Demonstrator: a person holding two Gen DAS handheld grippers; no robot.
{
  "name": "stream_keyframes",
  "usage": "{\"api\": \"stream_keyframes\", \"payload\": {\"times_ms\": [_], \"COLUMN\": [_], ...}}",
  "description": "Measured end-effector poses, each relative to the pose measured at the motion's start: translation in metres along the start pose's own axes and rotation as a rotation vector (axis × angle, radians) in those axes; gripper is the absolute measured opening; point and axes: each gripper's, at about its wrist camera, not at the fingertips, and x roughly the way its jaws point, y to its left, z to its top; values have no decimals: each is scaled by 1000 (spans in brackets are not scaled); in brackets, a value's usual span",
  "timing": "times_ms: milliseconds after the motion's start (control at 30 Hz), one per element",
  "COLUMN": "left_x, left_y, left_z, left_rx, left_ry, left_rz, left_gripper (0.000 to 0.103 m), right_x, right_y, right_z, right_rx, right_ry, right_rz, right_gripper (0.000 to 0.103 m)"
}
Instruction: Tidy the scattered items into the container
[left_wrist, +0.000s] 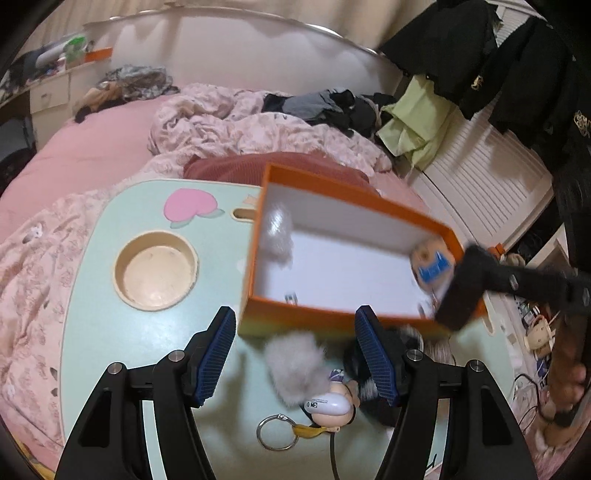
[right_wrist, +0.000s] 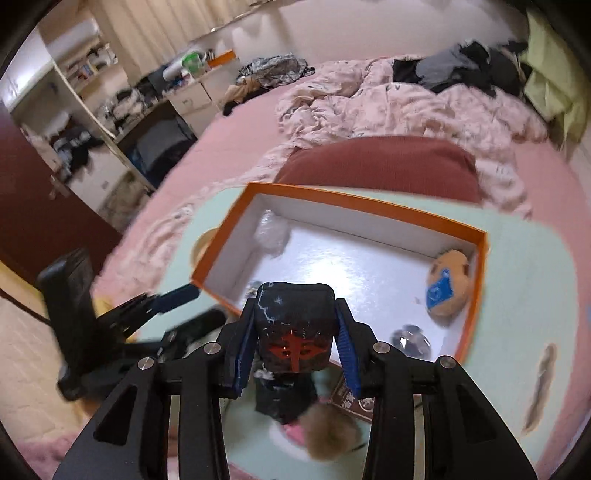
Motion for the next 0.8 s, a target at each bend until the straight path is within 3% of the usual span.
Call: {"api": "stream_keyframes", "payload": {"times_ms": [233, 367, 533, 800], "left_x": [11, 14, 20, 33], "left_y": [-11, -21, -24, -17], "left_z": [-4, -6, -8, -6], "left_rx": [35, 67, 67, 32], "left_ry": [41, 49, 68, 88], "left_rz": [8, 3, 1, 39], "left_gripper": [67, 67, 67, 67], "right_x": [-36, -38, -6, 24], "right_y": [3, 10, -2, -34], "right_z": [-25, -53, -71, -30], "right_rx": [36, 12, 35, 91], "right_ry": [-172, -70, 5, -16], "right_rz": [119, 239, 156, 88], "right_gripper": [41, 41, 41, 41]}}
